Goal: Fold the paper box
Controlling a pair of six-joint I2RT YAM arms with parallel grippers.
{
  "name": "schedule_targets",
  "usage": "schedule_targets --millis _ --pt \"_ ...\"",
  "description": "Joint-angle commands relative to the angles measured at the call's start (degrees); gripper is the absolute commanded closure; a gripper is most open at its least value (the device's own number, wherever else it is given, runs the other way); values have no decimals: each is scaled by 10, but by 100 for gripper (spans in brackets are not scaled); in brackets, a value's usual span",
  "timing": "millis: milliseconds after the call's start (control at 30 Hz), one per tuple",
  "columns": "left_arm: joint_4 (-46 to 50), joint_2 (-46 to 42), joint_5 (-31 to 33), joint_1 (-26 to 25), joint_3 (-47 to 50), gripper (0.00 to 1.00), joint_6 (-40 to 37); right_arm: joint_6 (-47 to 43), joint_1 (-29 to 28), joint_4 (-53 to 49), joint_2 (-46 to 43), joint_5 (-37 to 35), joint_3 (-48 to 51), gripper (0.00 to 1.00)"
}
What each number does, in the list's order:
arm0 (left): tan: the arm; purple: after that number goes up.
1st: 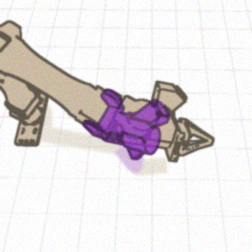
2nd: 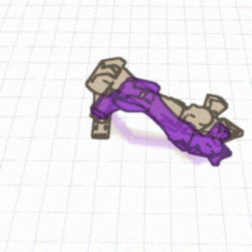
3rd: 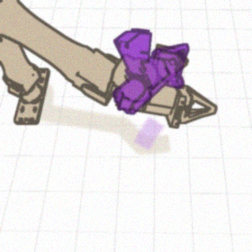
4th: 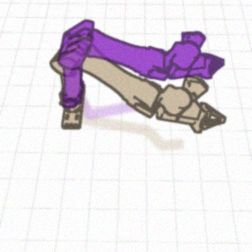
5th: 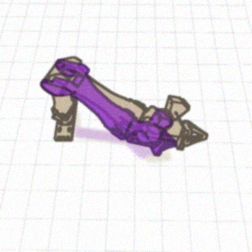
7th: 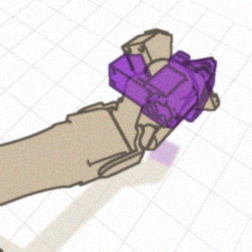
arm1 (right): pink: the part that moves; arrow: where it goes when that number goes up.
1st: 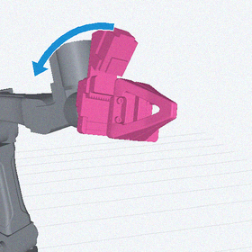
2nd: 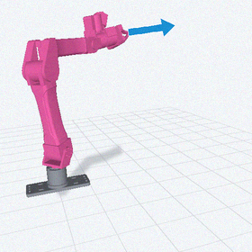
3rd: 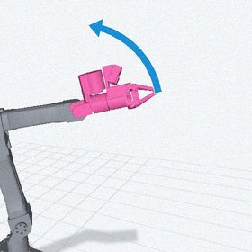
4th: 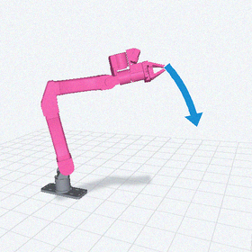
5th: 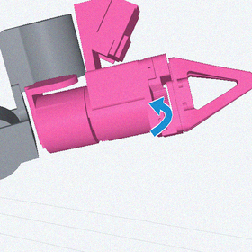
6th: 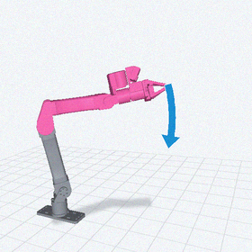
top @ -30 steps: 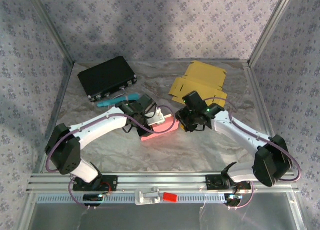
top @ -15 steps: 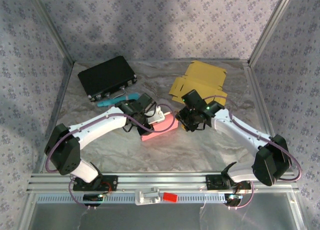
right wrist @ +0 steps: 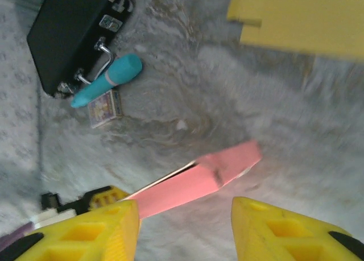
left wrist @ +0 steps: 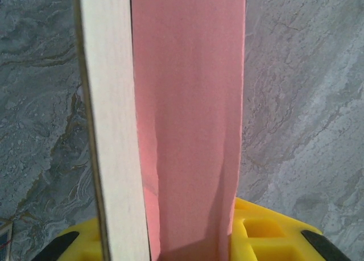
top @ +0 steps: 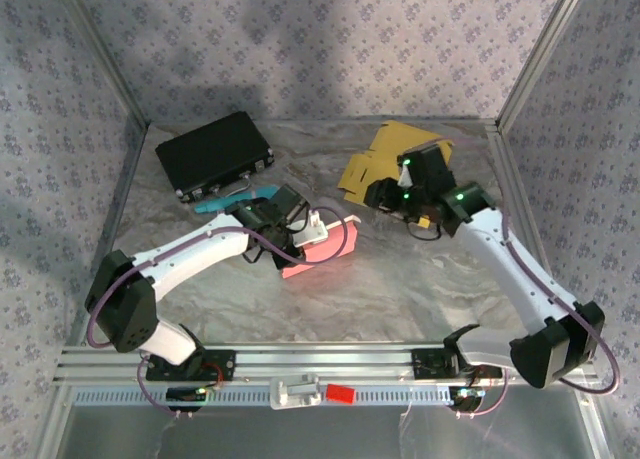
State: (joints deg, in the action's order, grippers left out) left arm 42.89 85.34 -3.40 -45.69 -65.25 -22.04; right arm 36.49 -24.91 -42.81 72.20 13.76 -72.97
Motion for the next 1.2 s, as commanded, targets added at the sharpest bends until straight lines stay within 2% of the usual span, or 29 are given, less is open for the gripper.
schedule_targets --millis 0,133,367,533,633,1167 --pt "7 -20 -18 6 9 76 -21 -257 32 -70 35 70 -20 54" --pt "6 -31 -22 9 21 76 -33 -344 26 -107 85 66 -51 56" --pt "17 -29 -35 13 25 76 -46 -422 -50 -103 142 18 -63 54" --pt "17 -29 -35 17 23 75 -47 -445 -72 -106 175 12 -83 58" --pt "17 -26 -36 17 21 75 -48 -451 -74 -115 187 4 -93 64" --pt "16 -20 -44 19 18 75 -46 -458 -84 -122 202 -34 -103 78"
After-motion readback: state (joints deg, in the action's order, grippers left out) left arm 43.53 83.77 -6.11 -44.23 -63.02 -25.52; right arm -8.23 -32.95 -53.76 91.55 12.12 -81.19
